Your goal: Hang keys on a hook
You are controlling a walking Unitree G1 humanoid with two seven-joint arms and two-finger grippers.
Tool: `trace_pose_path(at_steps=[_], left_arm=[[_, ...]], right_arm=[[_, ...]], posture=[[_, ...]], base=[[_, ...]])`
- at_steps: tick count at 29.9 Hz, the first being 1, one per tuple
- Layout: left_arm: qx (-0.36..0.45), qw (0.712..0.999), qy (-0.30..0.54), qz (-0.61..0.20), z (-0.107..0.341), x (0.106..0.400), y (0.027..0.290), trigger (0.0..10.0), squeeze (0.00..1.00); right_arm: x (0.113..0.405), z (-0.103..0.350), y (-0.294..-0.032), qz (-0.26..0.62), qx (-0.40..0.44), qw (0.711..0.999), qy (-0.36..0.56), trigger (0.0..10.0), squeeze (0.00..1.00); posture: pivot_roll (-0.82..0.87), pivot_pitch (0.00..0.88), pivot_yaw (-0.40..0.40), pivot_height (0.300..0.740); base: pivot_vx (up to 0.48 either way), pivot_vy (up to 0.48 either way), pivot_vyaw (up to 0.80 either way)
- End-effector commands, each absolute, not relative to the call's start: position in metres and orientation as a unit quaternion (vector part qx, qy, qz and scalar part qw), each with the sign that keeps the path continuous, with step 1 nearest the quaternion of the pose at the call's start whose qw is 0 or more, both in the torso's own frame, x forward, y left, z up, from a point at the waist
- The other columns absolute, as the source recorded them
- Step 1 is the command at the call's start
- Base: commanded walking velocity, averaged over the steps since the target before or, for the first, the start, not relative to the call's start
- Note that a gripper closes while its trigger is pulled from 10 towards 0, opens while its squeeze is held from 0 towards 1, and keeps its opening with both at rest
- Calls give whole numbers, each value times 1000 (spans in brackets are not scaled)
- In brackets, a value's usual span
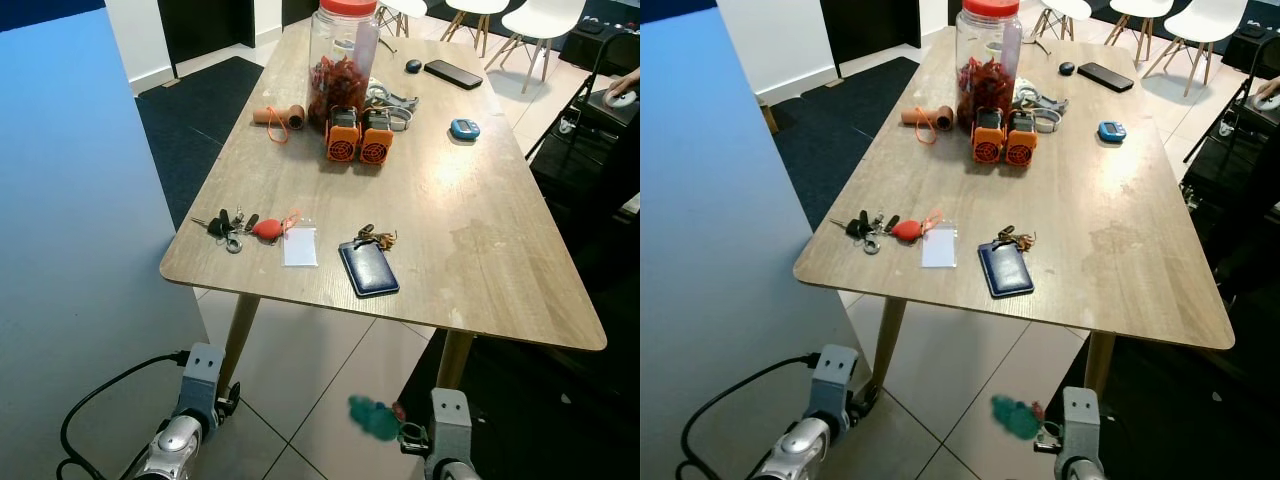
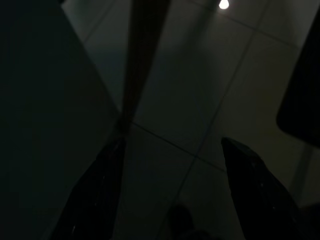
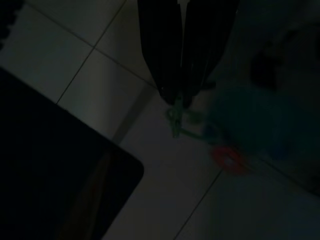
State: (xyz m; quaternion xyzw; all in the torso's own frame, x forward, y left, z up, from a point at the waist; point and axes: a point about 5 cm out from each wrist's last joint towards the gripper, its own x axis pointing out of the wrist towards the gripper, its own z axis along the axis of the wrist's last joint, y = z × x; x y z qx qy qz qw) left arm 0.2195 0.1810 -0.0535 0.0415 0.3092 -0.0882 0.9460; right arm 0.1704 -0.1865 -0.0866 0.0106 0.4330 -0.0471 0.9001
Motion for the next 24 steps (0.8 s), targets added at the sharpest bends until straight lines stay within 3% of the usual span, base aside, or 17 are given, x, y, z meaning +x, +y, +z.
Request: trace_pose_path(at_steps=[1, 24], left_arm=[[44, 942, 321, -89, -58, 213, 181, 10000, 0], [43, 946, 314, -72, -56, 214, 185, 10000, 0]], right_arm=[[171, -87, -184, -37, 4, 900, 434, 10000, 0], [177, -85, -180, -15, -13, 904, 428, 10000, 0]], posture=[[58, 34, -38, 740], [62, 20, -49, 740]], base=[[0, 0, 800], [0, 0, 800]])
